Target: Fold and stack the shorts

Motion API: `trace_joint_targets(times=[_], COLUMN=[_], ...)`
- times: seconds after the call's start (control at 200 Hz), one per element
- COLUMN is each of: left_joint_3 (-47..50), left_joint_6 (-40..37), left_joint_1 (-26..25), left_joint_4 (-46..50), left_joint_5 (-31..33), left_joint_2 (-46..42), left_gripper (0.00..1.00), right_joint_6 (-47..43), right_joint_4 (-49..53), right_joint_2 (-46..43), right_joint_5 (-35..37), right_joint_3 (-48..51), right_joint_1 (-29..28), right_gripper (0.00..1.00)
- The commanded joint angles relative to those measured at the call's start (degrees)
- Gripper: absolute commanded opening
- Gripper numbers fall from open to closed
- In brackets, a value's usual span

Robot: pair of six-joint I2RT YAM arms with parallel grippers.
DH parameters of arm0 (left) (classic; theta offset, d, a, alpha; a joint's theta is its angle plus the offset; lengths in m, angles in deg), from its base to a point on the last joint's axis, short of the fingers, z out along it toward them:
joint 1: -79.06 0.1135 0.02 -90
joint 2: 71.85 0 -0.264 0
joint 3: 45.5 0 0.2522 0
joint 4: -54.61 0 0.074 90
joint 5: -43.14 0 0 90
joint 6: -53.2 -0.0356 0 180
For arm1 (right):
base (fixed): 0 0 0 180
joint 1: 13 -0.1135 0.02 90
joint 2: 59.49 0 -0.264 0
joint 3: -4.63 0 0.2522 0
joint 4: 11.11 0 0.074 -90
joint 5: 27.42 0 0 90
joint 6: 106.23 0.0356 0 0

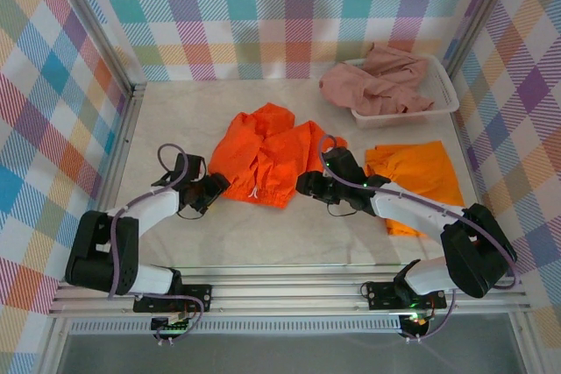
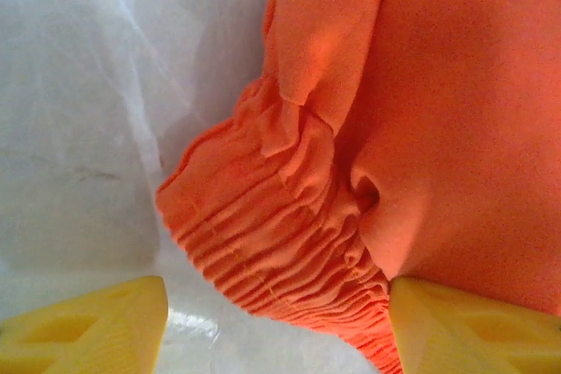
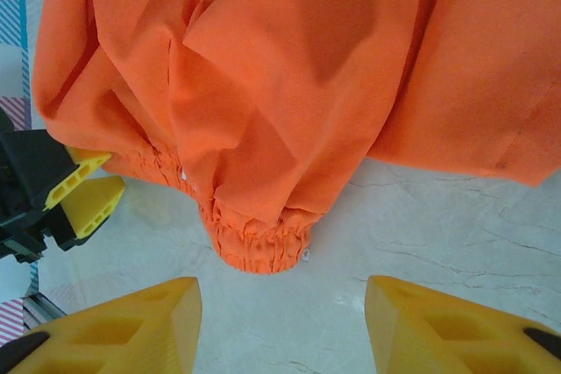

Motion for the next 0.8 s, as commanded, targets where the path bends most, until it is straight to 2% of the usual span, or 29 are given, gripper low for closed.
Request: trace_joint_targets(times=[0.0, 0.2, 0.395, 0.52, 0.8], left_joint_3=[-1.85, -4.55, -6.59, -7.06, -7.6], left_joint_6=[-0.9, -2.59, -3.62, -3.73, -3.99], left_joint_1=[0.7, 0.7, 0.79, 0.79, 0.79], left_joint_4=[-3.25, -3.68, -4.01, -3.56, 2.82], left_joint_5=[-0.02, 1.11, 0.21, -0.23, 1.79], left_joint_2=[1.57, 4.32, 7.1, 5.48, -7.42], left_gripper=[0.62, 0.47, 0.17, 0.0, 0.0], right_joint_6=[1.67, 4.1, 6.61, 8.99, 13.45], right_joint_4=[-0.88, -3.81, -6.82, -9.88, -18.73], right_joint_2=[0.73, 4.08, 8.72, 12.17, 19.71], right_joint_5=[0.38, -0.16, -0.07, -0.42, -2.21], right_joint_3=[-0.14, 0.37, -0.94, -1.55, -3.35], right_joint_1=[-0.6, -2.42, -4.16, -5.09, -5.39], right_gripper=[0.52, 0.52, 0.52, 0.54, 0.6])
